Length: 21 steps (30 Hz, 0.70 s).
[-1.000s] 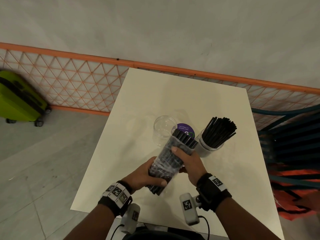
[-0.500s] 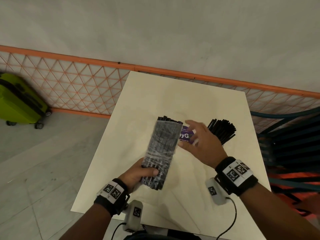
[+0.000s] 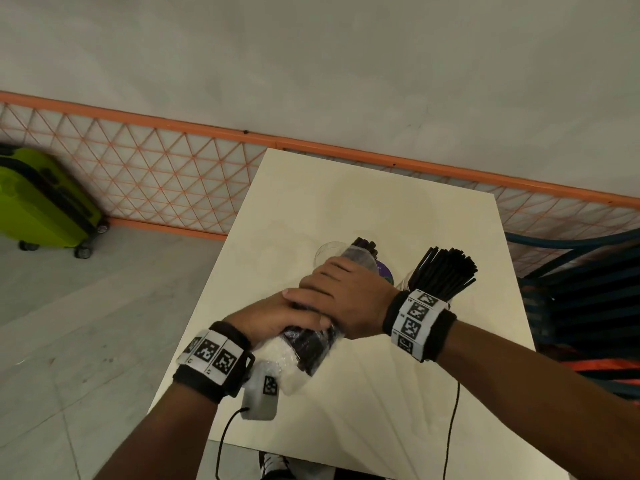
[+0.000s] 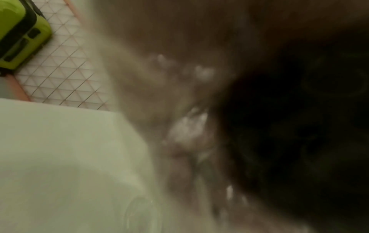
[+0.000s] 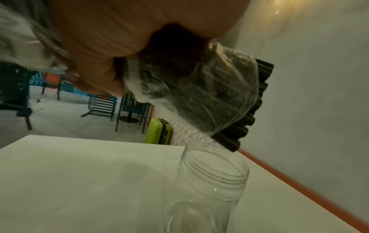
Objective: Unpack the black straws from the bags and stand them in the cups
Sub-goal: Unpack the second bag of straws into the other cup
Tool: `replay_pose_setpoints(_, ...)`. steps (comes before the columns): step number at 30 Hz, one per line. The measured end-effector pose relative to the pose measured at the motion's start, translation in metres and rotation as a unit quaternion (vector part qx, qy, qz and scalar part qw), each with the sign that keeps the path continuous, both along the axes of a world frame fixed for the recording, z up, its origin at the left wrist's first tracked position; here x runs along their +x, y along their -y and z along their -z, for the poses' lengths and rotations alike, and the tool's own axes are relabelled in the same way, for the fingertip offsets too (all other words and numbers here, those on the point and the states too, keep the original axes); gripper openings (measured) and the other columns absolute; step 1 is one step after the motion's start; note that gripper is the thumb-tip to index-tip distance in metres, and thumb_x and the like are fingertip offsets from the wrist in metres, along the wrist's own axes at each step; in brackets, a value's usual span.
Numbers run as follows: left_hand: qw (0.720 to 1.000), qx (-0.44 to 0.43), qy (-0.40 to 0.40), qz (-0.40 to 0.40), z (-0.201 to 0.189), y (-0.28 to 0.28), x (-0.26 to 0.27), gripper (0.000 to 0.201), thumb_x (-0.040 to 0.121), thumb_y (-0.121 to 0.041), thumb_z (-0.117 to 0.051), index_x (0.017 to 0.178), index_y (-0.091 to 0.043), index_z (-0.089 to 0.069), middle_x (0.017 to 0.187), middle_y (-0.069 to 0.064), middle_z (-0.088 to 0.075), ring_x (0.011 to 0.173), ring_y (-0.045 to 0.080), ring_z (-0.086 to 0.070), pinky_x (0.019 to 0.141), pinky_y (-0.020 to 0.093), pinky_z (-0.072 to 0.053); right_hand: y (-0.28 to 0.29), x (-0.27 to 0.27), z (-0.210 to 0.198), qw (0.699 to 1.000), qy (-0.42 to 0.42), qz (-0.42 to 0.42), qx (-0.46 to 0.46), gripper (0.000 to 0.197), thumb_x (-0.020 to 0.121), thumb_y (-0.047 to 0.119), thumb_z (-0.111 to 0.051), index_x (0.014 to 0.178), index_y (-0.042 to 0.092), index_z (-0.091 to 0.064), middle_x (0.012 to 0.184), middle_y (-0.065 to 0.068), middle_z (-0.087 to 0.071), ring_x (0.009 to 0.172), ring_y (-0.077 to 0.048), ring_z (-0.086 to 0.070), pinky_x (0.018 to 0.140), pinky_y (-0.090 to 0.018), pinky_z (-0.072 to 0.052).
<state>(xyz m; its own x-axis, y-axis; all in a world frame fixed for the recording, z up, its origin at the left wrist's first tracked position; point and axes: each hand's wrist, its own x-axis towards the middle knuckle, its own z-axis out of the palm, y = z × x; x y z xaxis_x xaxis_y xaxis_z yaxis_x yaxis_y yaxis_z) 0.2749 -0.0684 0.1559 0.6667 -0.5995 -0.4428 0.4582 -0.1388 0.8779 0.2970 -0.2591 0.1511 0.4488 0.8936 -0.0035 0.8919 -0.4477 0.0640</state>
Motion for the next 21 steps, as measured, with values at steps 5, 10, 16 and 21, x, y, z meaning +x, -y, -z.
replay_pose_setpoints(5, 0.983, -0.11, -0.141, -0.042, -0.019, -0.016, 0.01, 0.073, 0.054, -0.051, -0.093, 0.11, -0.008, -0.076, 0.115, 0.016, -0.075, 0.102, 0.025, -0.074, 0.086, 0.035, -0.057, -0.002, 0.015, 0.003, 0.985, 0.004, 0.08, 0.152, 0.053, 0.074, 0.041, -0.059, 0.123, 0.021, -0.056, 0.104, -0.001, -0.068, 0.094, -0.024, -0.064, 0.088, -0.041, -0.05)
replay_pose_setpoints(10, 0.997, -0.047, -0.025, -0.054, -0.04, -0.016, 0.042, 0.098, 0.071, -0.091, -0.02, 0.113, -0.017, -0.071, 0.105, 0.02, -0.073, 0.073, 0.019, -0.071, 0.067, 0.033, -0.054, -0.001, 0.031, -0.02, 0.893, -0.113, 0.258, 0.351, 0.062, 0.067, 0.036, -0.081, 0.12, 0.015, -0.057, 0.101, 0.006, -0.066, 0.086, -0.011, -0.06, 0.079, -0.027, -0.054)
replay_pose_setpoints(16, 0.974, 0.164, 0.147, -0.047, -0.064, 0.036, 0.079, 0.074, 0.096, -0.072, -0.017, 0.123, -0.023, -0.064, 0.123, 0.002, -0.066, 0.101, 0.019, -0.06, 0.097, 0.043, -0.049, 0.016, 0.068, -0.015, 0.674, -0.216, 0.441, 0.552, 0.061, 0.07, 0.016, -0.083, 0.119, 0.026, -0.048, 0.094, 0.021, -0.058, 0.083, 0.015, -0.058, 0.077, -0.006, -0.047)
replay_pose_setpoints(21, 0.962, 0.193, 0.192, -0.023, -0.077, 0.057, 0.095, 0.08, 0.096, -0.069, -0.01, 0.142, -0.021, -0.054, 0.148, 0.004, -0.055, 0.12, 0.025, -0.059, 0.109, 0.05, -0.043, 0.021, 0.091, -0.004, 0.535, -0.246, 0.445, 0.675, 0.054, 0.069, 0.022, -0.081, 0.113, 0.004, -0.056, 0.105, -0.006, -0.068, 0.098, -0.016, -0.067, 0.092, -0.035, -0.055)
